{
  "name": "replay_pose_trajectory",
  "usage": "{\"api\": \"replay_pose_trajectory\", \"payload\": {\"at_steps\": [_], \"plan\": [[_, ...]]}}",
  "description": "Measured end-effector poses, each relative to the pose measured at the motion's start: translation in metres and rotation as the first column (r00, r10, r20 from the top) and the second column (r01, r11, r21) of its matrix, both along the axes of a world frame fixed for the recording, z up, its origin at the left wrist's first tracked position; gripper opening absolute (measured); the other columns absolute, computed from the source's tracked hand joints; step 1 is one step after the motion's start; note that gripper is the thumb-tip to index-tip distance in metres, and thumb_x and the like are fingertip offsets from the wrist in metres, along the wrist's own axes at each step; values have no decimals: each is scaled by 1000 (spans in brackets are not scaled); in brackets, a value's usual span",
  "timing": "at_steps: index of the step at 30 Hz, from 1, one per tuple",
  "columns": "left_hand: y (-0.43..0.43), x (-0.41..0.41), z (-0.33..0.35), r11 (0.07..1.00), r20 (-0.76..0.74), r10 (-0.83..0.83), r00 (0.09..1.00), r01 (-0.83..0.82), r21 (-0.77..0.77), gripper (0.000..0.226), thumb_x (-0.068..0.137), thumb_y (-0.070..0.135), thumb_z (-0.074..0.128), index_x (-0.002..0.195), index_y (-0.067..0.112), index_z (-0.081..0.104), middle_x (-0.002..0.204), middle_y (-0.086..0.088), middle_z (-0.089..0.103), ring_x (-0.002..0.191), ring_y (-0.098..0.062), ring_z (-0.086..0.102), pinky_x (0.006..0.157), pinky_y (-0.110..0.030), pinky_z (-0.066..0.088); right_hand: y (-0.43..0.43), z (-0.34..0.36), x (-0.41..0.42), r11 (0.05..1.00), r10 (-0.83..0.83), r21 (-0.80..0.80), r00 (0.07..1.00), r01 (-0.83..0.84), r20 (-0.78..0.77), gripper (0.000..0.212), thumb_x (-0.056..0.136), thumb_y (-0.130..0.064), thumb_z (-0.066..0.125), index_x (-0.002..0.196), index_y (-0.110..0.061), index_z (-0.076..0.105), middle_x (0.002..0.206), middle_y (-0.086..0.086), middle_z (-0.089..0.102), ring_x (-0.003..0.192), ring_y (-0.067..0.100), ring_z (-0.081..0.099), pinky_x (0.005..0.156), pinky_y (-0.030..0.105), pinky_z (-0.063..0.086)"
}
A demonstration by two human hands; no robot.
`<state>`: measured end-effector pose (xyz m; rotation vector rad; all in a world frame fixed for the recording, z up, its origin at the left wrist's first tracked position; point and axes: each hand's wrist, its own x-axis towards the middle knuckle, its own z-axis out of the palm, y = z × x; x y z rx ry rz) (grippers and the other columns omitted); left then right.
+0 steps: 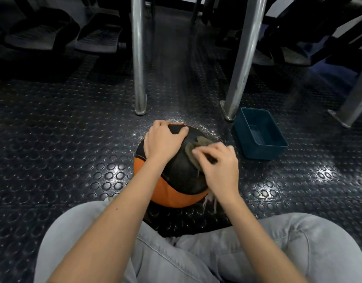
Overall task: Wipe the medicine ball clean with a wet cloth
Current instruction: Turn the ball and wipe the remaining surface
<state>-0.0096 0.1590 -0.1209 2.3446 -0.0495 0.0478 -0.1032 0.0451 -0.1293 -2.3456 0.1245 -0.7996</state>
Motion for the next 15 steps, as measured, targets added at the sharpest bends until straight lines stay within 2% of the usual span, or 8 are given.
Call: {"api": "replay_pose_trajectory", "payload": {"at_steps": [4, 7, 9, 10, 12, 15], "plan": [[4, 2, -1, 999, -38, -47, 998, 47, -4, 64, 89, 54, 51, 137, 12, 45, 140, -6, 41, 130, -26, 39, 107, -37, 31, -28, 10, 54, 970, -68, 213, 971, 118, -228, 14, 85, -30, 68, 90, -20, 76, 89, -4, 68, 93, 17, 59, 83, 33, 46], [14, -9, -4, 987, 126, -155, 980, 158, -10, 62, 90, 50, 52, 141, 17, 40, 147, 1, 34, 138, -20, 27, 114, -37, 19, -42, 9, 76, 930, -19, 338, 934, 148, -356, 11, 83, -30, 71, 83, -21, 77, 86, -3, 73, 93, 14, 65, 86, 34, 51], [24, -19, -7, 941, 187, -337, 923, 336, 37, 72, 81, 60, 54, 142, 28, 36, 151, 14, 25, 143, -10, 9, 116, -36, -2, -45, 6, 81, 933, 8, 338, 930, 126, -367, 9, 81, -29, 73, 80, -21, 77, 81, -4, 72, 88, 14, 66, 84, 38, 52], [28, -23, -6, 903, 143, -429, 892, 420, 89, 83, 72, 67, 56, 144, 33, 32, 153, 18, 20, 143, -4, 2, 114, -36, -10, -45, 6, 83, 933, 12, 340, 931, 121, -365, 9, 81, -29, 73, 80, -21, 76, 80, -4, 72, 88, 15, 65, 84, 39, 52], [32, -26, -6, 830, 17, -537, 844, 524, 190, 105, 63, 70, 69, 148, 35, 19, 155, 21, 10, 142, 0, -4, 114, -40, -13, -44, 8, 82, 934, -1, 334, 933, 130, -361, 10, 83, -29, 71, 83, -21, 77, 85, -2, 73, 91, 16, 65, 87, 40, 51], [29, -21, -2, 836, -16, -530, 848, 525, 159, 110, 62, 63, 75, 149, 33, 14, 156, 20, 8, 142, 0, -6, 115, -41, -10, -36, 10, 61, 959, -19, 265, 958, 98, -287, 13, 86, -26, 68, 92, -19, 76, 95, 0, 71, 95, 16, 63, 87, 32, 47]]}}
